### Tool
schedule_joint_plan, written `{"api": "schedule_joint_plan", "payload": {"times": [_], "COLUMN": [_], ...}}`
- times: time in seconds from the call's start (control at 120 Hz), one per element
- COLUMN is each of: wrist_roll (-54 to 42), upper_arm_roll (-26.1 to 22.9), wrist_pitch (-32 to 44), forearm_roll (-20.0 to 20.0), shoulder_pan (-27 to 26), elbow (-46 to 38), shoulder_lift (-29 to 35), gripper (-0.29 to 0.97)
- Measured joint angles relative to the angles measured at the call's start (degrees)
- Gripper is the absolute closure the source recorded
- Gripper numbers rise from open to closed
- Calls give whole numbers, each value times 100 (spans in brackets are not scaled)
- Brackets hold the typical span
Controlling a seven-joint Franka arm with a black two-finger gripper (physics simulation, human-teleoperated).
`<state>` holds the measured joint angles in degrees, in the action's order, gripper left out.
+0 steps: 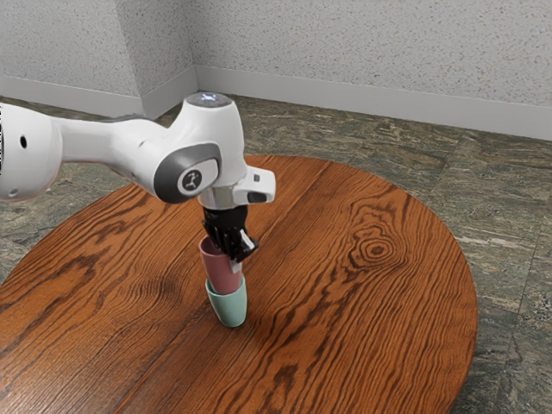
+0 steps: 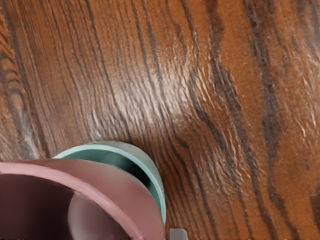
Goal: Place the left cup onto the right cup
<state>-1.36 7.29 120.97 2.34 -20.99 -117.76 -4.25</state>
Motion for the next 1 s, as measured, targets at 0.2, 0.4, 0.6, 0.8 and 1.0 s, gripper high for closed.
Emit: {"api": "schedule_joint_plan", "payload": {"times": [0.2,0.4,0.6,0.8,1.0], "wrist_roll": [1,-22,-41,-66,-106], "upper_arm_roll": [0,0,0,0,4], "wrist_pitch": [12,12,-4,-67,-231], "forearm_roll": [-15,-36,-40,-40,-40], "shoulder_pan": [-12,-6,-14,-15,-19], "elbow": [-10,-32,-33,-31,39], "shoulder_lift": [-34,-15,40,219,404], "gripper": [70,30,12,5,2]}}
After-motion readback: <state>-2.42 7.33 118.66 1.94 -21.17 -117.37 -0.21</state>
